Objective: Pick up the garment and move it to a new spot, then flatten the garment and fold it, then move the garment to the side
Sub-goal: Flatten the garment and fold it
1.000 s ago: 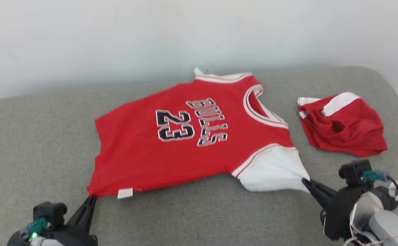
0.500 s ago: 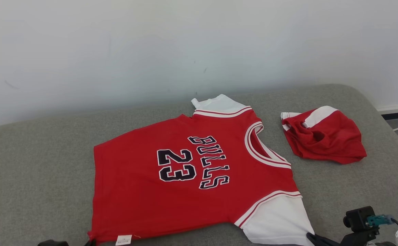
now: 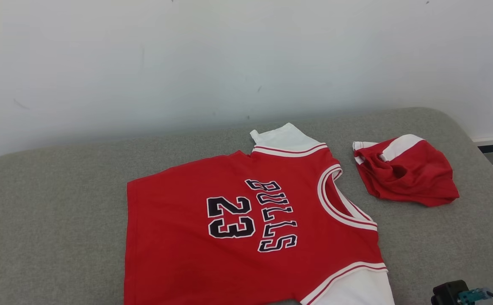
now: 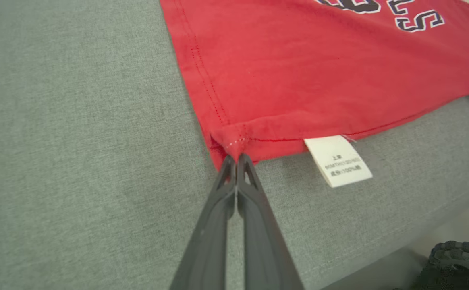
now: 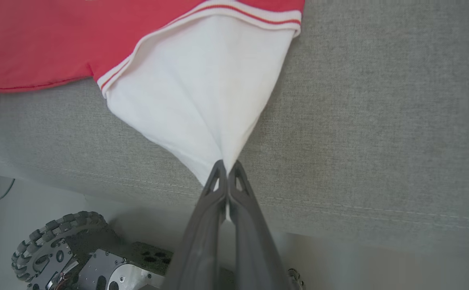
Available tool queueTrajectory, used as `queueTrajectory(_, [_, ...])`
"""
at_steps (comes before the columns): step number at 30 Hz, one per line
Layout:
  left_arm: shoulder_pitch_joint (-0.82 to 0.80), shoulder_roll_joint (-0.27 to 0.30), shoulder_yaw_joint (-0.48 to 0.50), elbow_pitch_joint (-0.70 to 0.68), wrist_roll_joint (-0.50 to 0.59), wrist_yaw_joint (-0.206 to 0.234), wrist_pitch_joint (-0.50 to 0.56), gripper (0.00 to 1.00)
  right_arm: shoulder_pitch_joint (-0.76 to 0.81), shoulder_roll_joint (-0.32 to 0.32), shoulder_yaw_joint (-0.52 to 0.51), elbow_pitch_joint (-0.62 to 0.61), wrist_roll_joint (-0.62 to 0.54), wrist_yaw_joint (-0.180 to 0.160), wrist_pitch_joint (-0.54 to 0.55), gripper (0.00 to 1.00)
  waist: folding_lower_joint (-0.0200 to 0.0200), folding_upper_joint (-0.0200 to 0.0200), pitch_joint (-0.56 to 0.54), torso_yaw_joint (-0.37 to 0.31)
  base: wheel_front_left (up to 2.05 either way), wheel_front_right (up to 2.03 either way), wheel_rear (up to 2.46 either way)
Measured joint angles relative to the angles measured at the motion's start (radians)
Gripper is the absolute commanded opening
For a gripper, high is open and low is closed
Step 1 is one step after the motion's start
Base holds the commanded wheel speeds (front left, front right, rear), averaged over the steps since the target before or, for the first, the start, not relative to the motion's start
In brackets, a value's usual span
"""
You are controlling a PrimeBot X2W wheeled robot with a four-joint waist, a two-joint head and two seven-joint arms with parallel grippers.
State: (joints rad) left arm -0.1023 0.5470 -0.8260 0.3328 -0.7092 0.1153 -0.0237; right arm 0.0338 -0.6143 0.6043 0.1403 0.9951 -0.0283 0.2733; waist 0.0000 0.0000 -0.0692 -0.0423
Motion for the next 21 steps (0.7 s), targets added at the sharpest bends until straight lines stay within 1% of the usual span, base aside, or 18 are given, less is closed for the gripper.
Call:
queueTrajectory(2, [-0.001, -0.006, 0.004, -0.006, -0.009, 0.000, 0.011, 0.00, -0.001, -0.006, -0.003, -0.011, -0.002, -0.009, 0.006, 0.00, 0.0000, -0.0001, 0.002, 0.002, 0.00, 0.00, 0.00])
queueTrajectory(4, [-0.002, -0.008, 0.003, -0.005, -0.009, 0.000, 0.022, 0.00, -0.001, -0.009, 0.000, -0.016, -0.009, -0.025, 0.017, 0.00, 0.0000, 0.0000, 0.005, 0.004, 0.00, 0.00, 0.00])
queueTrajectory(7, [-0.006, -0.008, 0.000, 0.005, 0.000, 0.000, 0.044, 0.00, -0.001, -0.015, 0.005, -0.017, -0.016, -0.035, 0.028, 0.00, 0.0000, -0.0001, 0.011, 0.008, 0.00, 0.00, 0.00])
queueTrajectory(9, [-0.005, -0.012, 0.006, 0.001, -0.007, 0.003, 0.044, 0.00, -0.001, -0.017, 0.006, -0.022, -0.019, -0.035, 0.036, 0.00, 0.0000, -0.0001, 0.013, 0.010, 0.00, 0.00, 0.00])
queueTrajectory(10, [-0.005, -0.014, 0.008, -0.001, -0.009, 0.008, 0.045, 0.00, 0.000, -0.017, 0.006, -0.027, -0.019, -0.040, 0.036, 0.00, 0.0000, 0.0000, 0.015, 0.011, 0.00, 0.00, 0.00])
queueTrajectory(14, [-0.005, -0.017, 0.015, -0.016, -0.013, 0.008, 0.050, 0.00, 0.000, -0.019, 0.006, -0.046, -0.019, -0.048, 0.047, 0.00, 0.0001, 0.0000, 0.019, 0.012, 0.00, 0.00, 0.00])
queueTrajectory(21, [-0.012, -0.042, 0.022, -0.051, -0.010, 0.008, 0.059, 0.00, -0.013, -0.022, 0.006, -0.075, -0.021, -0.055, 0.072, 0.00, 0.0000, 0.0000, 0.034, 0.014, 0.00, 0.00, 0.00])
